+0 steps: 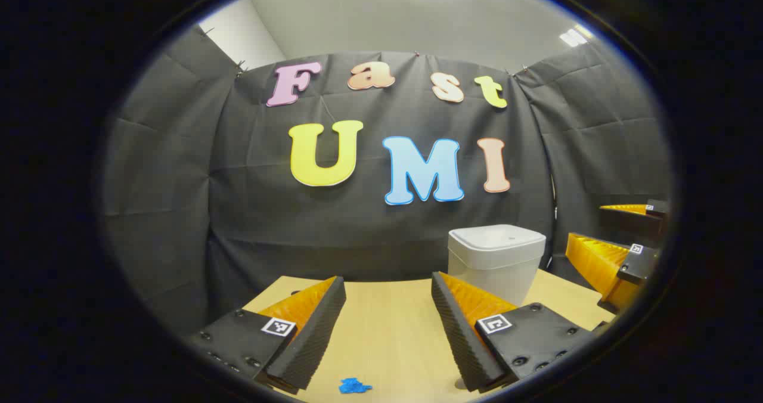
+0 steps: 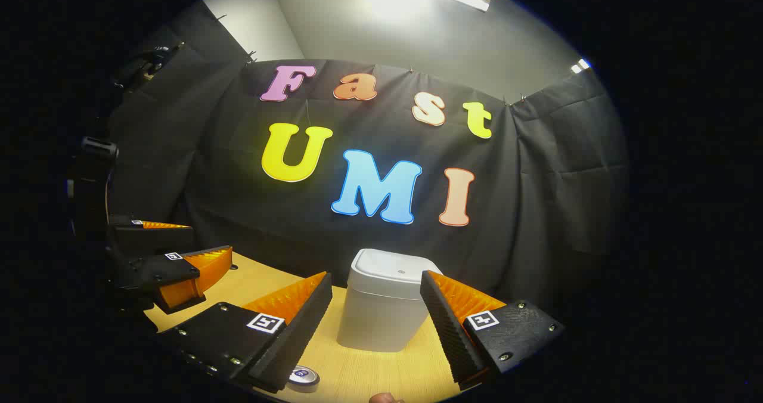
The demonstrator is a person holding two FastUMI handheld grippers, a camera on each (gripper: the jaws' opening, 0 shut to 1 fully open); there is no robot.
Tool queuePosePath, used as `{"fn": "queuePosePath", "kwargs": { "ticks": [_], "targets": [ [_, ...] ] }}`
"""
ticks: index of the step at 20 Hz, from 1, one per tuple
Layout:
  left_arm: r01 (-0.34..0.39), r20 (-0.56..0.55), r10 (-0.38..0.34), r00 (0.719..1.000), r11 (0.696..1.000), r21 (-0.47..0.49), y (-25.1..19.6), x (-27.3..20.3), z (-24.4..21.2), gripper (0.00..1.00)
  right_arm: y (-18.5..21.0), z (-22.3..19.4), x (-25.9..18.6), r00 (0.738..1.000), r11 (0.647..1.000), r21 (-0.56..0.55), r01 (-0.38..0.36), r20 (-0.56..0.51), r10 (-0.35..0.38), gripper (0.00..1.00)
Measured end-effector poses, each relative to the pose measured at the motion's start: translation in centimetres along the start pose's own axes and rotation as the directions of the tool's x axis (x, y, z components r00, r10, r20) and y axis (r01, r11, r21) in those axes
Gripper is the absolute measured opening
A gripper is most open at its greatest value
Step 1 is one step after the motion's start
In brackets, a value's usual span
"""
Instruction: Press the lid of the desktop garbage bin to open it, pick up the crumpled paper on the desktop and throw it into the bin, then pick up the pop can on the desktop and drop it into the bin, and finally close the garbage bin lid.
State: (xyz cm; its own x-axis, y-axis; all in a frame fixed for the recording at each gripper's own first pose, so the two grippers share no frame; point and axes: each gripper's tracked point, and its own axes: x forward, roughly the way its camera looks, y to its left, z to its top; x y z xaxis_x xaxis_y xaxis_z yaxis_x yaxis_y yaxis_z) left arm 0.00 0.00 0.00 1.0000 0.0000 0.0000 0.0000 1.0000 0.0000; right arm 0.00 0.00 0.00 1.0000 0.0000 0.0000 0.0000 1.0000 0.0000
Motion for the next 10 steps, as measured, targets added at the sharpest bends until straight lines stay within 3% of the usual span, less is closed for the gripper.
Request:
{"fn": "queuePosePath", "kwargs": {
  "ticks": [2,3,9,10],
  "targets": [
    [0.006,-0.003,-0.006,1.0,1.0,-0.006,-0.2,-0.03,-0.12,0.95,-0.3,0.33,-0.24,1.0,1.0,0.003,0.012,0.005,-0.012,0.96],
    [0.008,-0.004,-0.008,1.0,1.0,-0.004,-0.17,-0.08,-0.12,1.0,-0.37,0.26,-0.31,1.0,1.0,0.007,0.015,0.007,-0.015,0.96],
    [0.004,0.006,-0.004,1.0,1.0,0.003,-0.16,-0.38,0.31,1.0,-0.26,0.06,-0.34,1.0,0.999,0.028,0.017,-0.003,-0.017,0.95],
    [0.006,0.003,-0.006,1.0,1.0,0.002,-0.27,-0.44,0.25,0.95,-0.18,0.14,-0.31,1.0,0.999,0.029,0.015,-0.008,-0.015,0.95]
  ]
}}
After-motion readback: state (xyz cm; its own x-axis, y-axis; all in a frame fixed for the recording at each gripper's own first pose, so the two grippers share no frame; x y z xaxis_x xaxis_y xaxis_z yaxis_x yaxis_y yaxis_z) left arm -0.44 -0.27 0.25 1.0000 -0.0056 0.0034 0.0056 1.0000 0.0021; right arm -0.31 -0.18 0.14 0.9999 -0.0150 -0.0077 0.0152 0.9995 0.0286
